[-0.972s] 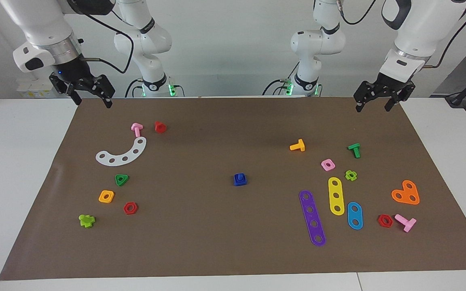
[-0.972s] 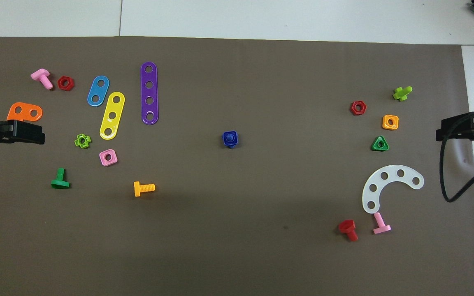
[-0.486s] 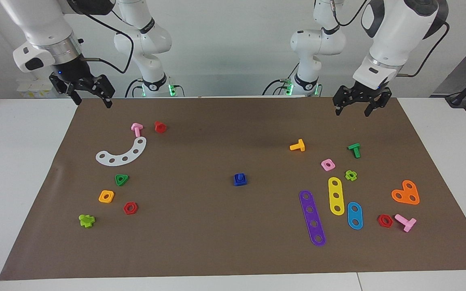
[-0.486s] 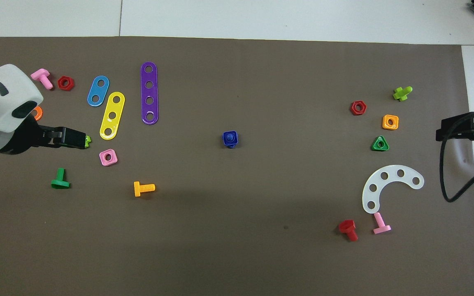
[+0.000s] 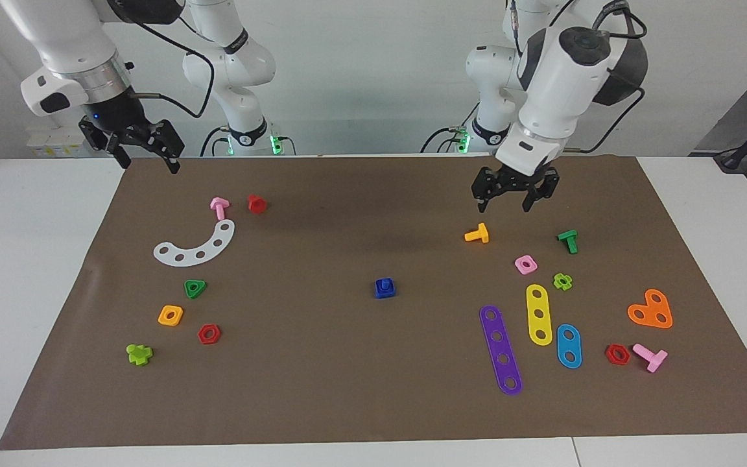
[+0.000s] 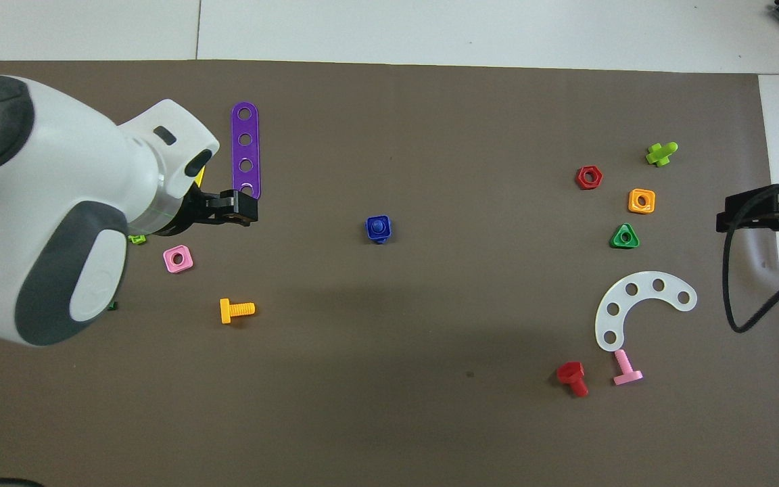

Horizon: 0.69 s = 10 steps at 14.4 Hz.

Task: Unscrew and place screws in storage area
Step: 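Reach the left gripper over the blue nut and bolt in the middle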

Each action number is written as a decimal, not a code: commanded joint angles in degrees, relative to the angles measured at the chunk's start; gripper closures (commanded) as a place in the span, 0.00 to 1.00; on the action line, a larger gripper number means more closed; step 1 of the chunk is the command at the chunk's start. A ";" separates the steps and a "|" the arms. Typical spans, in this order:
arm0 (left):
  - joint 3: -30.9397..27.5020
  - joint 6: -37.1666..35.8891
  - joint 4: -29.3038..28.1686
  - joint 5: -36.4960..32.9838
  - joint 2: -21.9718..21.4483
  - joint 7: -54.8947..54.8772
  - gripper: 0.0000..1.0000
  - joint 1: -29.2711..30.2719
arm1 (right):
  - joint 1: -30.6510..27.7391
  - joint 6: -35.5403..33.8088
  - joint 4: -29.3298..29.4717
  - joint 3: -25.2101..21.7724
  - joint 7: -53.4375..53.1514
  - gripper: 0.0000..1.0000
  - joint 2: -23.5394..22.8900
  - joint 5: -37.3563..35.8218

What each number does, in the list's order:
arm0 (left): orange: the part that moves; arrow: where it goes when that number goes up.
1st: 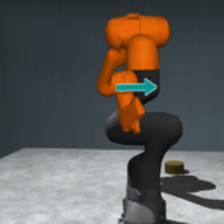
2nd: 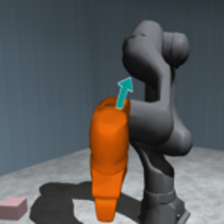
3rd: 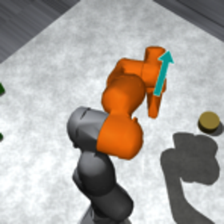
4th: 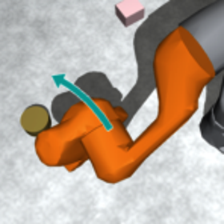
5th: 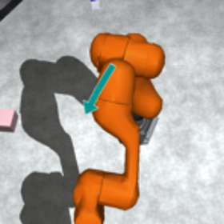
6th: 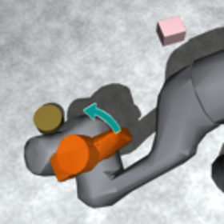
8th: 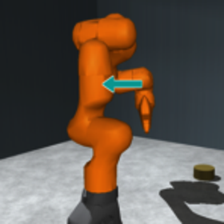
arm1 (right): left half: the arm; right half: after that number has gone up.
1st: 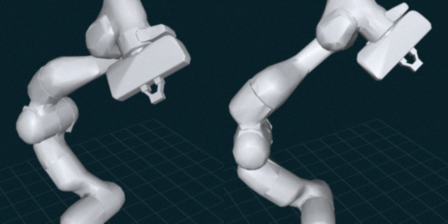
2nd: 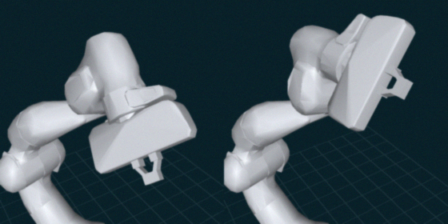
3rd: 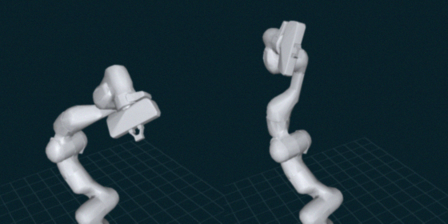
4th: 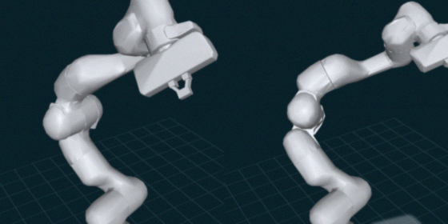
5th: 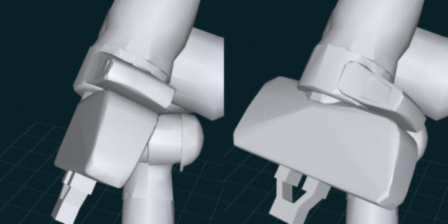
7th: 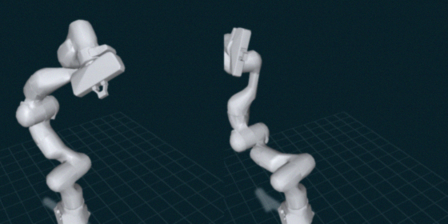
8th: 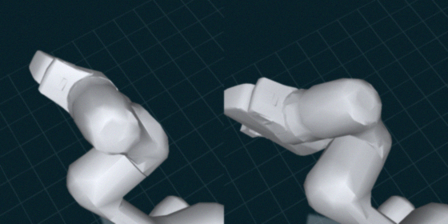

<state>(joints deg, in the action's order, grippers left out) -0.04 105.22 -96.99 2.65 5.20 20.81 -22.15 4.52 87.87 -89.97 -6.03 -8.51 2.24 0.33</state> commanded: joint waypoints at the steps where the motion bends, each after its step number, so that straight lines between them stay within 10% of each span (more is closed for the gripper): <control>1: -1.10 1.64 5.32 0.69 6.21 5.10 0.00 -4.47 | -0.56 0.37 -0.12 0.23 1.48 0.00 0.04 -0.60; 10: -1.36 10.34 15.96 -0.10 23.62 16.37 0.04 -12.03 | -0.56 0.37 -0.21 0.23 1.48 0.00 0.04 -0.51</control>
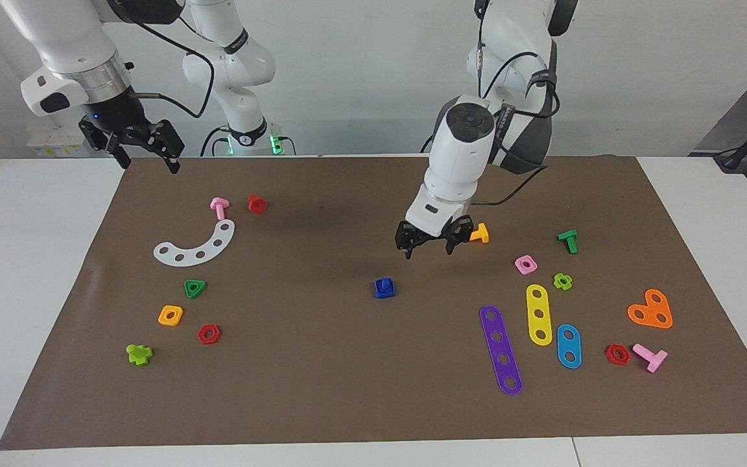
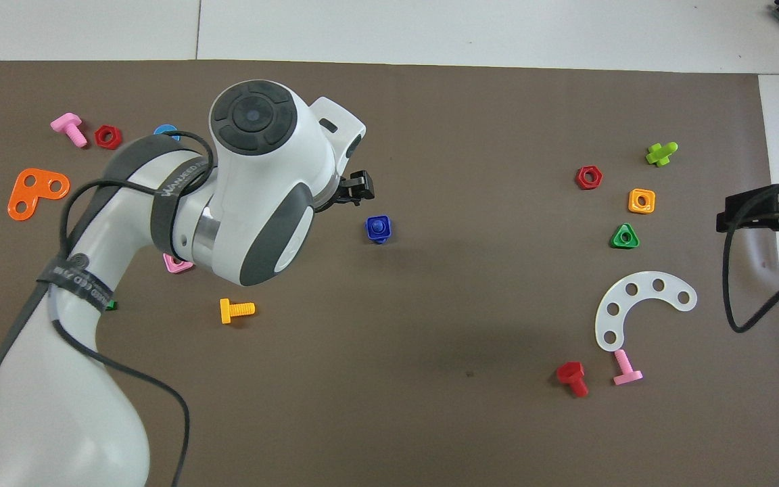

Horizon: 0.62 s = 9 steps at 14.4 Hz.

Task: Unscrew and place screws in storage area
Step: 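Reach the left gripper over the blue nut and bolt in the middle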

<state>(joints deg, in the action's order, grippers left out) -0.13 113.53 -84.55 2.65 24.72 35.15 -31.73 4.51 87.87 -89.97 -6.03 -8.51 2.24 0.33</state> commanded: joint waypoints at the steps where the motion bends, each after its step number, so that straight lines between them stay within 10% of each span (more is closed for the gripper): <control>1: -1.19 2.49 3.43 -0.19 4.63 2.03 0.05 -2.55 | -0.55 0.37 -0.21 0.23 1.48 0.00 0.05 -0.42; 9: -1.01 14.16 -4.74 -1.69 5.78 1.94 0.11 -4.57 | -0.64 0.37 -0.65 0.14 1.57 0.00 0.22 -0.42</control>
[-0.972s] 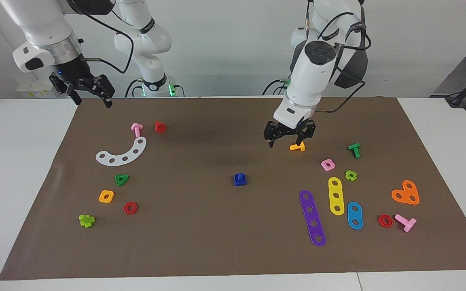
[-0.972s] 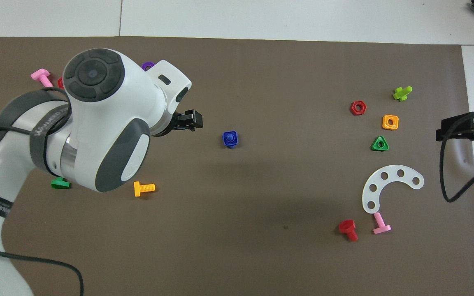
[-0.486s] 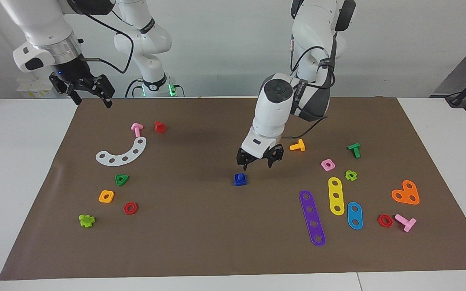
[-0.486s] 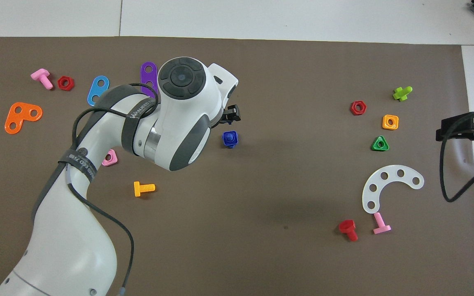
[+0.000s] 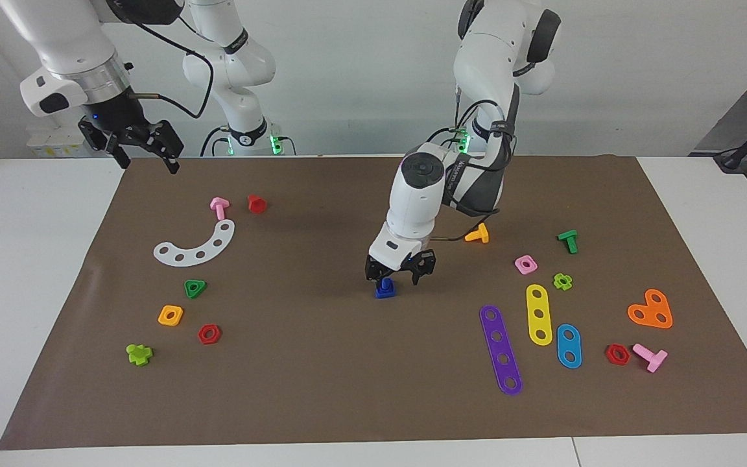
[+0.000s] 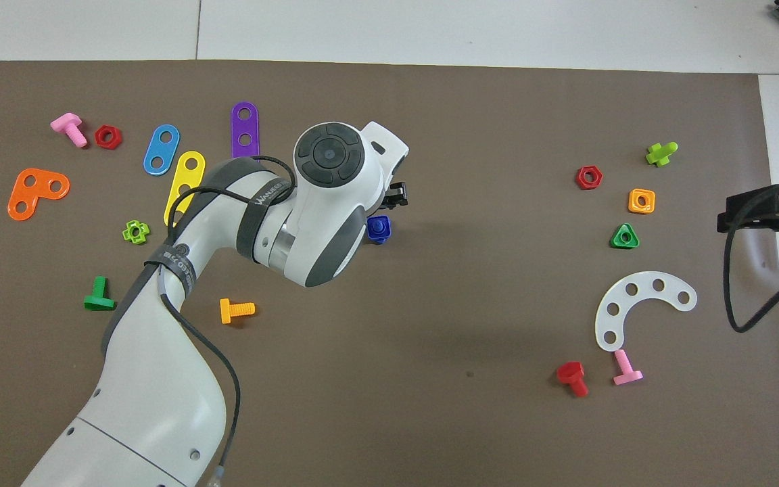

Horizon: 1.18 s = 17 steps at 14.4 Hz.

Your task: Unscrew and place screws in storage area

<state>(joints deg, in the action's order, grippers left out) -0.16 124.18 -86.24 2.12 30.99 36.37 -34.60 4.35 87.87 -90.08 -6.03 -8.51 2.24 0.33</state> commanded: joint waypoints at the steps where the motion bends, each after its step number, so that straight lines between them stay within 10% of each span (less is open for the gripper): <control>1: -0.99 4.31 -3.67 -1.16 -0.50 0.72 0.12 -1.87 | -0.48 0.37 -0.54 0.15 1.57 0.00 0.22 -0.42; 17: -0.99 4.93 -3.85 -3.27 2.40 0.72 0.33 -3.72 | -0.48 0.37 -0.89 0.15 1.57 0.00 0.40 -0.42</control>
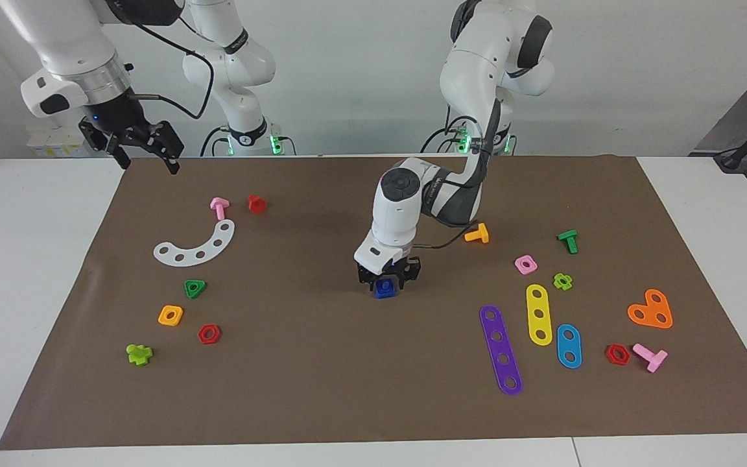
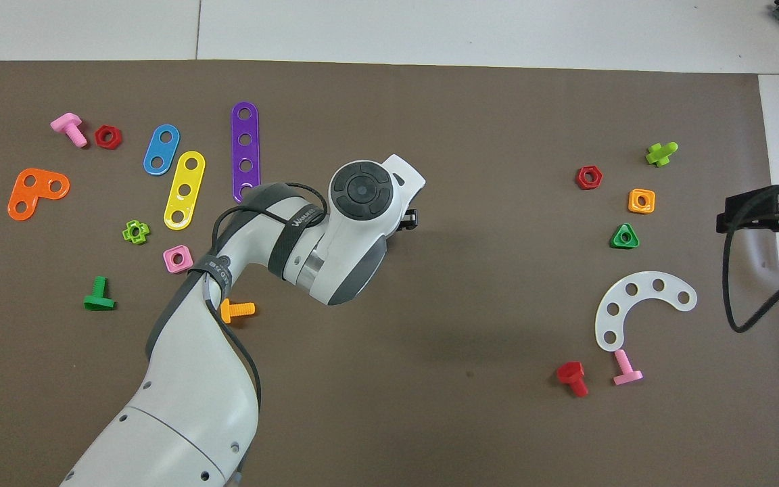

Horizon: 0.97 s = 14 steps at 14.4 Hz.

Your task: Unscrew and place screws in storage area

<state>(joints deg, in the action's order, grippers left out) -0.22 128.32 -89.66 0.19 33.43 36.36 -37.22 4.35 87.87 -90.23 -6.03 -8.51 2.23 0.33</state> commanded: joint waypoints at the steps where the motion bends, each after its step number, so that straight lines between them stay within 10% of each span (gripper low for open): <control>1: -1.01 0.79 -0.52 -1.33 -0.03 0.82 0.35 -1.19 | -0.48 0.37 -0.82 0.15 1.57 0.00 0.40 -0.34; 14: -0.92 -0.18 -0.43 -1.24 -0.03 0.73 0.65 -1.63 | -0.48 0.99 -1.35 0.15 1.57 0.00 0.67 -0.33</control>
<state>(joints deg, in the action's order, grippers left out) -0.23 128.31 -89.65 0.16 33.43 36.35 -37.86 4.30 87.92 -90.46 -6.03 -8.51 2.23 0.33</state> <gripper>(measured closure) 0.533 0.000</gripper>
